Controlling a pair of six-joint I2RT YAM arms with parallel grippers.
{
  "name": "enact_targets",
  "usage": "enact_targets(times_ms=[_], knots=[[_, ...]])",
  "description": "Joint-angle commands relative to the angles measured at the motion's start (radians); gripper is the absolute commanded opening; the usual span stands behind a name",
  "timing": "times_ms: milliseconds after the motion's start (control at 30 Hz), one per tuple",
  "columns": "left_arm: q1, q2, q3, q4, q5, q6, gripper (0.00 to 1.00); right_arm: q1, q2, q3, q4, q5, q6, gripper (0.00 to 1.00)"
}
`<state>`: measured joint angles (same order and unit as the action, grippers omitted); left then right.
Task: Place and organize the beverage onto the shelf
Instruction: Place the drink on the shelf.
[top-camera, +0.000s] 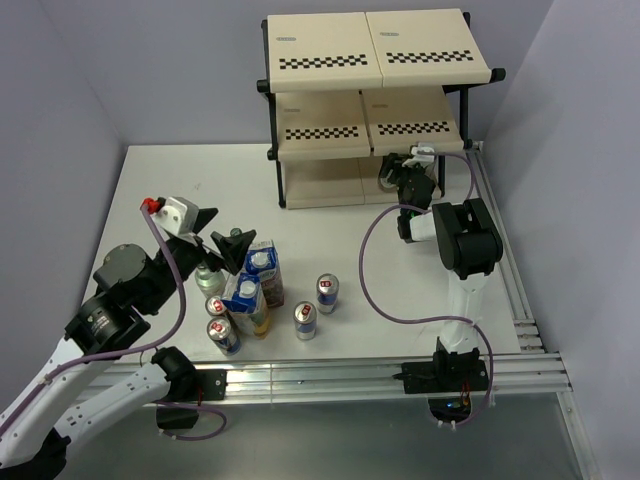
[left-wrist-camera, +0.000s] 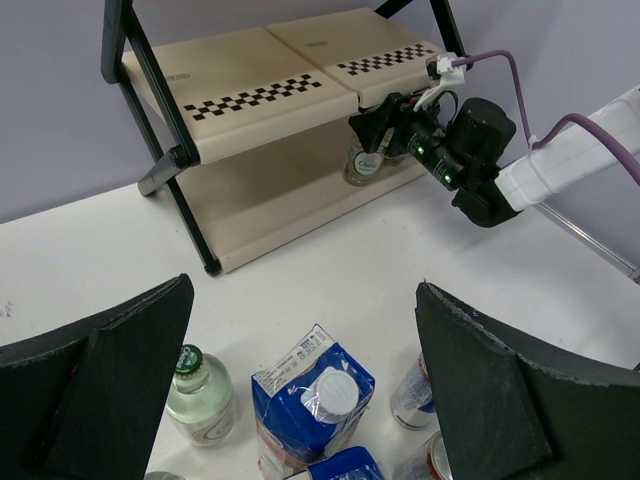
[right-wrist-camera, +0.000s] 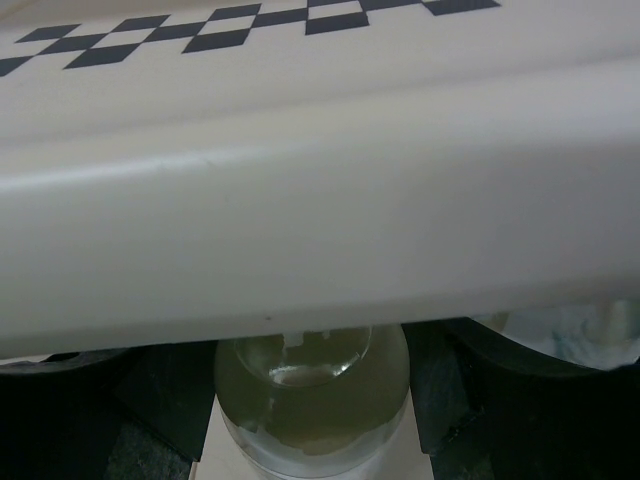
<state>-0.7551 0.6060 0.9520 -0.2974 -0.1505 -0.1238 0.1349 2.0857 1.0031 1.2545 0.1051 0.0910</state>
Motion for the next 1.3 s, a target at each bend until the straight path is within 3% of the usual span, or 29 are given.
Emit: enact_targets(times_ms=[0, 267, 367, 800, 1267], knots=[[0.000, -0.002, 0.007, 0.030, 0.009, 0.015, 1.00, -0.009, 0.005, 0.034, 0.508, 0.030, -0.077, 0.05], [-0.001, -0.005, 0.007, 0.027, 0.002, 0.018, 0.99, -0.011, 0.023, -0.006, 0.508, -0.045, -0.111, 0.22], [0.000, -0.009, 0.005, 0.024, -0.001, 0.018, 1.00, -0.012, 0.036, 0.000, 0.503, -0.064, -0.103, 0.36], [0.000, -0.009, 0.001, 0.027, 0.003, 0.024, 0.99, -0.018, 0.014, 0.019, 0.375, -0.099, -0.010, 0.58], [0.000, -0.022, -0.012, 0.029, 0.000, 0.029, 0.99, -0.026, 0.027, 0.057, 0.295, -0.162, 0.041, 0.66]])
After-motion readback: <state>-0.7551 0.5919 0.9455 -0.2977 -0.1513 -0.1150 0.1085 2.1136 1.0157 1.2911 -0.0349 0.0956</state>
